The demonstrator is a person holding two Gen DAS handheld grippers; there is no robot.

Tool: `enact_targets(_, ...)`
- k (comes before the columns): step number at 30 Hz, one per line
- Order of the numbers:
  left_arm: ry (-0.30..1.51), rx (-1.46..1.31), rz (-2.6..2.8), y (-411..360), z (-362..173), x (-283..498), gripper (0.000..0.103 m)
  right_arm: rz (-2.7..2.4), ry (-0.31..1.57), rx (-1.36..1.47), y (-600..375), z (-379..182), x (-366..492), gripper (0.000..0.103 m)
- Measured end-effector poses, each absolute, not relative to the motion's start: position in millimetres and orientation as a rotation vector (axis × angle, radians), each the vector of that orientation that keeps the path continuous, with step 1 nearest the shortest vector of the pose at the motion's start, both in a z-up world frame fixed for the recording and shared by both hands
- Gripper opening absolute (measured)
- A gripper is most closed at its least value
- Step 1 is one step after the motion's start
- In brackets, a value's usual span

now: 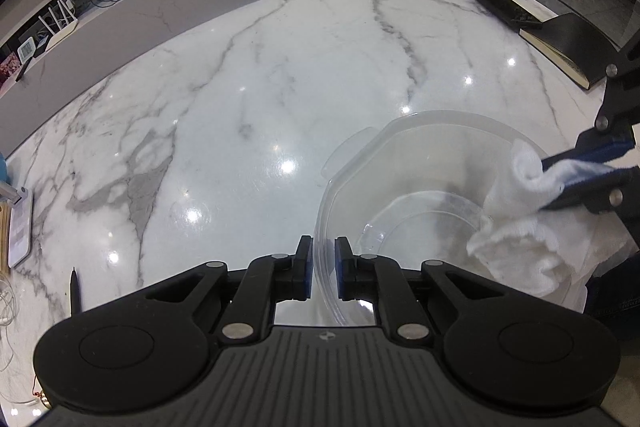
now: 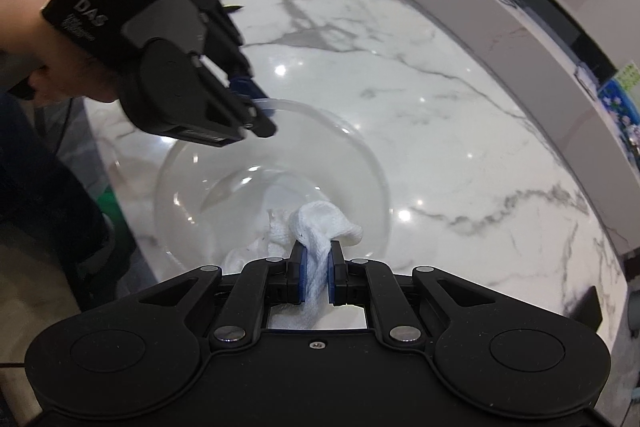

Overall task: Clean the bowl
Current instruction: 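Hold the bowl rim with the left gripper while the right gripper wipes the wall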

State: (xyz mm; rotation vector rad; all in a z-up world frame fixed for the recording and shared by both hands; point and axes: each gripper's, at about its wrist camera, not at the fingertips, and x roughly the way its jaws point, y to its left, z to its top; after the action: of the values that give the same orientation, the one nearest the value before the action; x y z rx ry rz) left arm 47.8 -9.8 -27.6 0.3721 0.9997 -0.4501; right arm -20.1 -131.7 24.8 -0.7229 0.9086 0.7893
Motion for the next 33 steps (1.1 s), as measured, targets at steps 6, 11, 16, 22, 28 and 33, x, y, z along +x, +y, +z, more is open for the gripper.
enact_targets(6,0.997,0.379,-0.452,-9.6,-28.4,47.6,0.010,0.772,0.908,-0.743,-130.7,23.1,-18.0,0.008)
enact_targets(11,0.993,0.398,-0.456,-11.0,-28.7,45.7,0.010,0.716,0.889,-0.759,-133.5,20.7,-9.1,0.008)
enact_targets(16,0.987,0.414,-0.467,-12.3,-28.7,43.4,0.011,0.658,0.852,-0.745,-134.3,17.6,4.8,0.008)
enact_targets(22,0.984,0.420,-0.473,-12.0,-28.9,42.9,0.011,0.647,0.820,-0.717,-130.7,14.3,17.8,0.008)
enact_targets(28,0.982,0.420,-0.479,-11.7,-29.0,42.8,0.011,0.677,0.781,-0.679,-123.2,13.9,24.1,0.008)
enact_targets(33,0.982,0.421,-0.482,-12.0,-29.1,42.2,0.011,0.736,0.754,-0.590,-117.4,15.6,31.7,0.008)
